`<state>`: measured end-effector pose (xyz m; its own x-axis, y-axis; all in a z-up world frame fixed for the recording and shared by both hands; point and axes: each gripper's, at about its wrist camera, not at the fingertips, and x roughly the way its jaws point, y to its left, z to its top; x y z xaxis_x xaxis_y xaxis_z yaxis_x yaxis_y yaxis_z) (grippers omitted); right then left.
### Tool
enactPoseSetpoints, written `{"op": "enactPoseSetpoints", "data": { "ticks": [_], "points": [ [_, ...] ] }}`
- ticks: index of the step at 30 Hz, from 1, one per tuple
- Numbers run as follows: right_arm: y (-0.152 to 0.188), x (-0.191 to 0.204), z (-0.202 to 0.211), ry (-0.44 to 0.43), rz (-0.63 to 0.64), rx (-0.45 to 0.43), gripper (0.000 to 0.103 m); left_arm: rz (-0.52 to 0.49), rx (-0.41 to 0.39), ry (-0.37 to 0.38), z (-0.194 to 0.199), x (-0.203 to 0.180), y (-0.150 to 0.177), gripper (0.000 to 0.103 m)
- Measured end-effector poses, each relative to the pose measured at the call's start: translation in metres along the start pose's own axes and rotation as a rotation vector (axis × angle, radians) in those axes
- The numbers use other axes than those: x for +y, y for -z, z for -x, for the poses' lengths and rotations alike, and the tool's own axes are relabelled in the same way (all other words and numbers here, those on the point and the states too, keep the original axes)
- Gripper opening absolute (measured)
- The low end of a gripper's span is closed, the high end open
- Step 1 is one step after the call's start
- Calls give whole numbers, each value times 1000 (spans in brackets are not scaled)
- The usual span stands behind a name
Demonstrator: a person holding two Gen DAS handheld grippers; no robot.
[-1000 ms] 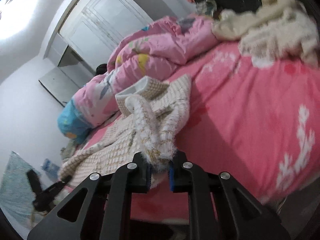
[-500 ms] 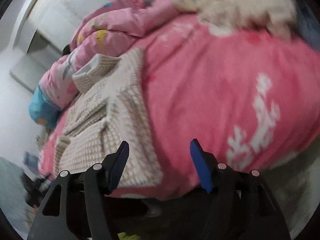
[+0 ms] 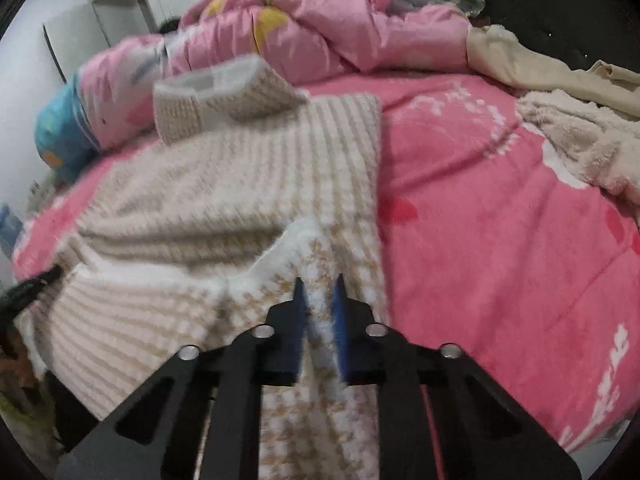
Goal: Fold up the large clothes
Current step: 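Lay the hem onto the coat front with both tools and open them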
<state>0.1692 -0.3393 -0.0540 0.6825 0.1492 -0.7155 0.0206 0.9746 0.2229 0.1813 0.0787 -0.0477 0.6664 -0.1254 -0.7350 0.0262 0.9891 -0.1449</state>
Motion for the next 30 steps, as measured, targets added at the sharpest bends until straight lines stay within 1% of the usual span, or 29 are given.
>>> {"op": "enactPoseSetpoints", "data": {
  "ticks": [2,4,5,6,7,8,9,10,11,12,13,14,15,17,18,20,21,22,23,24,25,26,27,28,29,30],
  "points": [
    [-3,-4,12,-45,-22,-47,11,95,-29,90,9,16,-4,8],
    [-6,-8,12,-74,-42,-63,11,182,-35,160,12,35,-3,8],
    [-7,-13,3,-95,-67,-43,11,210,-16,184,7,42,-2,8],
    [-8,-17,-7,-112,-86,-16,12,249,22,200,-5,50,1,10],
    [-7,-22,-19,-119,-107,22,13,283,57,201,-17,57,4,15],
    [-5,-25,-29,-102,-119,61,21,305,78,206,-24,62,8,17],
    [-3,-31,-37,-107,-139,100,24,330,84,226,-27,67,10,23],
    [-2,-33,-35,-125,-158,102,24,343,72,241,-23,71,12,29],
    [-2,-36,-29,-135,-179,96,29,340,53,221,-17,72,12,36],
    [-2,-39,-16,-115,-192,69,45,324,11,175,-7,71,12,47],
    [-1,-40,0,-80,-194,23,54,304,-42,132,5,71,12,49],
    [0,-40,10,-68,-192,-2,62,285,-84,104,17,71,11,49],
    [1,-38,26,-77,-187,-31,63,278,-97,102,24,71,11,49],
    [5,-31,40,-123,-180,-39,63,229,-132,159,41,60,11,49],
    [7,-22,44,-166,-161,-27,63,203,-134,182,44,52,10,49],
    [13,-1,40,-237,-108,29,65,111,-88,293,43,21,15,49],
    [18,16,32,-261,-76,69,66,90,-61,316,40,10,18,49],
    [23,27,22,-269,-52,104,66,66,-15,333,31,-3,23,49],
    [28,38,10,-258,-35,144,66,42,41,326,19,-16,28,49],
    [31,43,0,-248,-32,169,66,26,91,286,4,-26,34,48],
    [35,47,-11,-248,-32,196,66,20,115,250,-7,-32,39,45],
    [40,52,-22,-229,-29,220,64,18,112,232,-14,-36,43,42],
    [43,54,-25,-205,-19,222,51,16,106,223,-16,-37,46,32],
    [45,59,-23,-192,1,213,44,9,98,200,-17,-38,50,19],
    [46,63,-19,-200,9,204,26,-6,88,196,-17,-41,51,13],
    [46,65,-15,-192,17,195,14,-8,84,199,-15,-42,50,5]
  ]
}}
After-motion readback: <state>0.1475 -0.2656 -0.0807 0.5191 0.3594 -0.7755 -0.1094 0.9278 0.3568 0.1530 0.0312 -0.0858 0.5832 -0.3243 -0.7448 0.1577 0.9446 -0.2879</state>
